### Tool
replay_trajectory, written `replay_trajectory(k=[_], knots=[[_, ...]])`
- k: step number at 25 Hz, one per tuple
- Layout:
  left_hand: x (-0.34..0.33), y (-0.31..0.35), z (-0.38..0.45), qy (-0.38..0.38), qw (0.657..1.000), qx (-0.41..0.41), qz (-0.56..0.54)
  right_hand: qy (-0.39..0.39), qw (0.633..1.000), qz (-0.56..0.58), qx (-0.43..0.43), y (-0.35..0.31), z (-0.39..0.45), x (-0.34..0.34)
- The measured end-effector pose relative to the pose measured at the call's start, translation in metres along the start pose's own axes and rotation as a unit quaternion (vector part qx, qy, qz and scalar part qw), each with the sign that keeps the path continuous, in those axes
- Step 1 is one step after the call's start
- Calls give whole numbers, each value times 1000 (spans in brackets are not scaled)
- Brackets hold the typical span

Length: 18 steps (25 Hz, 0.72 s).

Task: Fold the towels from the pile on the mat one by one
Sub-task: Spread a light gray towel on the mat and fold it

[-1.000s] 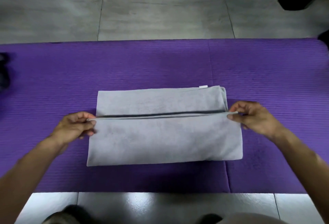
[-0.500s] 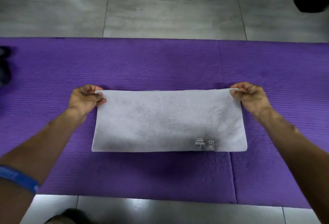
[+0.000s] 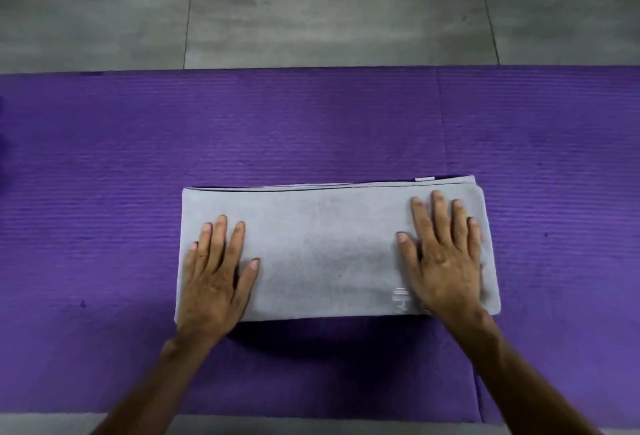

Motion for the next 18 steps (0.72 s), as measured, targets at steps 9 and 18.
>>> replay_trajectory(k=[9,18], knots=[[-11,5,56,5,995,68,78,-25,999,-42,-16,13,17,-2],[9,10,6,25,992,98,70,-46,998,-39,-18,13,18,-7]])
Point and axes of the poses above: each hand's wrist, its own z-axis towards the middle knuckle, its own x-axis out of the back of the hand, y = z × x, the point moved 6 cm from there along z, towards the middle knuckle, and after that the axes turned 15 degrees about y, right-handed, at the moved point
